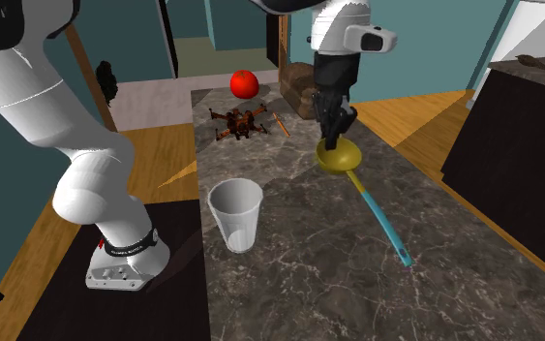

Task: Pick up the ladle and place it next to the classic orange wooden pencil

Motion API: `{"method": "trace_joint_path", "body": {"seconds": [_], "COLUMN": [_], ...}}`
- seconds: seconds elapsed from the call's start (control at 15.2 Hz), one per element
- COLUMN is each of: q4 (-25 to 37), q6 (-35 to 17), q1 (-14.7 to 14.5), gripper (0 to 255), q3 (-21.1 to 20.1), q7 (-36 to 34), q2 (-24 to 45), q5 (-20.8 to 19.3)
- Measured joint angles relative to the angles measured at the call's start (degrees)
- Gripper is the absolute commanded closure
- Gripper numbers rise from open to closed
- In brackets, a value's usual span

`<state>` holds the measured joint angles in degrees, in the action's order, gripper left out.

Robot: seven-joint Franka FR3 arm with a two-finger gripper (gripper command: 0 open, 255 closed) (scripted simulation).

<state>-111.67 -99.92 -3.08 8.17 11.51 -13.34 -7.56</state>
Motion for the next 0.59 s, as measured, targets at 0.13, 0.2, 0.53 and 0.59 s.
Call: {"method": "trace_joint_path", "body": {"seconds": [0.13, 0.2, 0.53, 0.59], "q4": [1.1, 1.7, 8.2, 9.6], "q6": [-0.1, -0.1, 1.5, 2.0], "q1": [-1.0, -1.5, -4.2, -4.7], "gripper": [255, 255, 255, 255], "q3": [-1.4, -2.2, -5.7, -6.3], "q7": [-2.4, -3.5, -9.4, -10.5], "q2": [1.5, 2.2, 7.8, 8.8], "q5": [0.4, 0.6, 1.5, 1.6]}}
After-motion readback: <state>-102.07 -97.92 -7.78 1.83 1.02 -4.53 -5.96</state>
